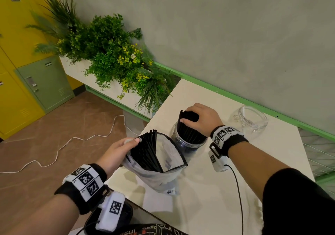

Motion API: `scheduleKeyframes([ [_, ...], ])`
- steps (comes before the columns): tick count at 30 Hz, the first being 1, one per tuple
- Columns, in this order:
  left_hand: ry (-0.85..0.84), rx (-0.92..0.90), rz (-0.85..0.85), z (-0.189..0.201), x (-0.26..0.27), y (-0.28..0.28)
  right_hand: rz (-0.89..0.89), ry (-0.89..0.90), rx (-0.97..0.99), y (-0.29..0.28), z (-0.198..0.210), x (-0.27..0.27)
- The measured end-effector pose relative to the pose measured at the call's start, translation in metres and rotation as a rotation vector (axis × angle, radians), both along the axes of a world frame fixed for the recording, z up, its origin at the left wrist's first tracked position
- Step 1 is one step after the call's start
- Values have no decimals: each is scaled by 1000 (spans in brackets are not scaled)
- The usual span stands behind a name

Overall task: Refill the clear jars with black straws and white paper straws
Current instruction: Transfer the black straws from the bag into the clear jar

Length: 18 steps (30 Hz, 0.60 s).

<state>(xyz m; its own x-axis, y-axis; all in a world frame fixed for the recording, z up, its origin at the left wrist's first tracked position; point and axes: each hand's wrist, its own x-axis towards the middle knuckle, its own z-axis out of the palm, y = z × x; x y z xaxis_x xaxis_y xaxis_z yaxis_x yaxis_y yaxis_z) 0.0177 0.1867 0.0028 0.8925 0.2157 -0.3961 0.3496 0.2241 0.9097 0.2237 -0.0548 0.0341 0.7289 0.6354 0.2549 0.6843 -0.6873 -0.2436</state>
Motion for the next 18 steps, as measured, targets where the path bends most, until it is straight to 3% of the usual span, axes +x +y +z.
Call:
scheduleKeyframes([
  [6,-3,4,-13,0,2,-2,5,21,-199,1,1,2],
  [9,-7,6,-17,-1,2,-2,-51,-26,-188,2,10,-2],
  [13,-2,1,-6,-2,3,0,0,7,62,12,26,-38],
  [15,-1,2,-4,-2,4,-1,91,146,249,20,22,-70],
  [18,-2,15,2,-2,4,-2,116,435,366,33,0,-112],
])
